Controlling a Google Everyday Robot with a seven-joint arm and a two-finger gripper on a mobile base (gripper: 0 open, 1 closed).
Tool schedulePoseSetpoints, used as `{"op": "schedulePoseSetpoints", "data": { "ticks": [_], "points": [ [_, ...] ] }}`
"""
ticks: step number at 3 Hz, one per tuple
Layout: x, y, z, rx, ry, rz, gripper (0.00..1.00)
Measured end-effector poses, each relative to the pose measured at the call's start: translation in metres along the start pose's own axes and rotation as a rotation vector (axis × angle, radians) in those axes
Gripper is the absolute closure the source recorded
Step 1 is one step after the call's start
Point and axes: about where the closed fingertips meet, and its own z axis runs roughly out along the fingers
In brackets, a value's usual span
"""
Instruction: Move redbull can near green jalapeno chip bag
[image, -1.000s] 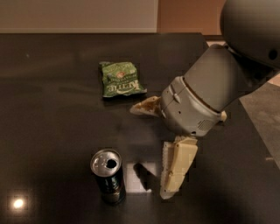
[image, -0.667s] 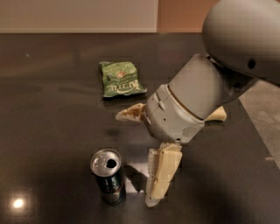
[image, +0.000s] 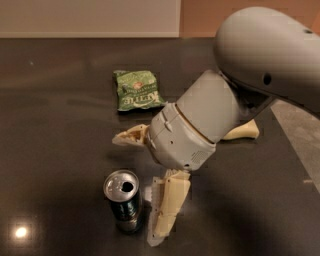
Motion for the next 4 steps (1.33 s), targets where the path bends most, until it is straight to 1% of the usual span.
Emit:
{"op": "schedulePoseSetpoints", "data": {
  "ticks": [1,3,4],
  "points": [
    [-0.004,0.001,0.003,-0.013,-0.023,-0.001,0.17],
    [-0.008,-0.001,0.003,-0.030,-0.049,0.009,0.64],
    [-0.008,-0.019,-0.008,0.005,-0.043,0.036,0.87]
  ]
}}
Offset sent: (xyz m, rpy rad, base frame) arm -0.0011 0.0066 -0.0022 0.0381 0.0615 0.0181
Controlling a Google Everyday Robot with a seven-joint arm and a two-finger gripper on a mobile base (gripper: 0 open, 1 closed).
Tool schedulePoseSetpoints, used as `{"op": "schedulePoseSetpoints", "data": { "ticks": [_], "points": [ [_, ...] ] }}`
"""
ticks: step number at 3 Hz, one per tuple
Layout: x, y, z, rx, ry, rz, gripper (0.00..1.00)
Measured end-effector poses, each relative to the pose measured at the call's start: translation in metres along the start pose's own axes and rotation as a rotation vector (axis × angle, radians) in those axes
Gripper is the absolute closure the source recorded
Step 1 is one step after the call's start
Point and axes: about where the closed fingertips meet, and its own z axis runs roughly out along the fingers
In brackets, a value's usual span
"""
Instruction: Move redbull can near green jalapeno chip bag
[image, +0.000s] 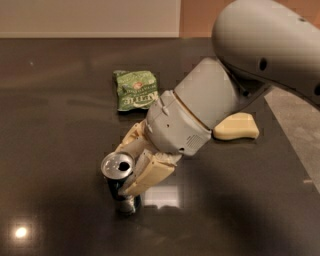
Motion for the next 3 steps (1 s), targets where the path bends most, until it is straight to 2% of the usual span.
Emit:
{"op": "schedulePoseSetpoints", "data": {
  "ticks": [1,3],
  "points": [
    [0.005,-0.040,-0.018,0.073,0.021,0.042,1.00],
    [0.035,-0.134,-0.067,0.243,0.084,0.154,1.00]
  ]
}}
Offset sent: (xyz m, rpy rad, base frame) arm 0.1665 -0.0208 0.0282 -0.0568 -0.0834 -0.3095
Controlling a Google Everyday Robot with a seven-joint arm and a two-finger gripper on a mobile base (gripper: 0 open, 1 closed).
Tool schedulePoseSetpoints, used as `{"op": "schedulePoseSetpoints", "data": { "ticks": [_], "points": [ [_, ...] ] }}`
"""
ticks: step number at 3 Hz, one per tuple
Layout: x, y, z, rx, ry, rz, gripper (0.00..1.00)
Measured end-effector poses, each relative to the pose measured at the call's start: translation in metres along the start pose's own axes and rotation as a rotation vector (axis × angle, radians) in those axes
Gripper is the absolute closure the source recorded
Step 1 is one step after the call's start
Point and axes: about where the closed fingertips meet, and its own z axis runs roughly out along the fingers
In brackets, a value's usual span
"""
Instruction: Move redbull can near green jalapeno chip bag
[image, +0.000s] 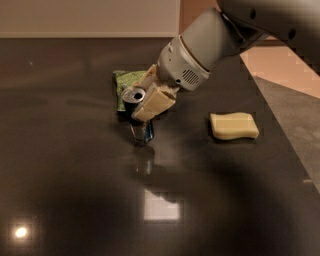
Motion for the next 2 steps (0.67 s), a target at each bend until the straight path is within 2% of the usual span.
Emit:
{"op": "schedulePoseSetpoints", "data": {
  "ticks": [1,2],
  "points": [
    [0.041,-0.076,-0.023,0.108,0.014,0.111,1.00],
    [0.054,-0.089,-0.024,0.117,0.003,0.145,0.98]
  ]
}}
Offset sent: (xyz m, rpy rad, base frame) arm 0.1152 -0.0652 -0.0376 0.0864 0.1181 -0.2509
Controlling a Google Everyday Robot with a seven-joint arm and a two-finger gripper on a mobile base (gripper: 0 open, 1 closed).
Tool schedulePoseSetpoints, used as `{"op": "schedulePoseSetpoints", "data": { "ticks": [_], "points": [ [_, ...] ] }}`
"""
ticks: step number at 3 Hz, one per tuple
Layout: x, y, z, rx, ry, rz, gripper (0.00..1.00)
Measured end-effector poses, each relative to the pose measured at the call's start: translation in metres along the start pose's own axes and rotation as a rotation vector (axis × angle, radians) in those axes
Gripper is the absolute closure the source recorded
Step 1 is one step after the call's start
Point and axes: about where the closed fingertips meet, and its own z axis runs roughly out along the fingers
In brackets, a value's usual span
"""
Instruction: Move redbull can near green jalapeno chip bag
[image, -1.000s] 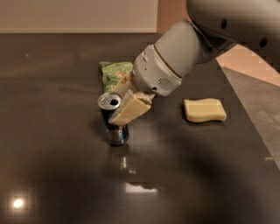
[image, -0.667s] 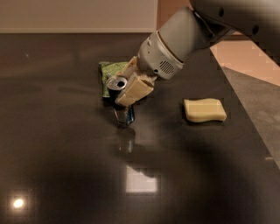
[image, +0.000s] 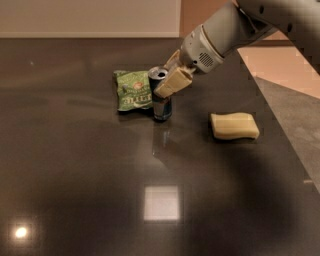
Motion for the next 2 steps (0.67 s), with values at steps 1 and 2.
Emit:
{"op": "schedulePoseSetpoints", "data": {
  "ticks": [1,2],
  "points": [
    [0.0136,-0.0063,0.0080,-0.022,-0.036,0.059,0.75],
    [0.0225,-0.0052,0.0140,-0.047,-0.062,0.096,0.53]
  ]
}}
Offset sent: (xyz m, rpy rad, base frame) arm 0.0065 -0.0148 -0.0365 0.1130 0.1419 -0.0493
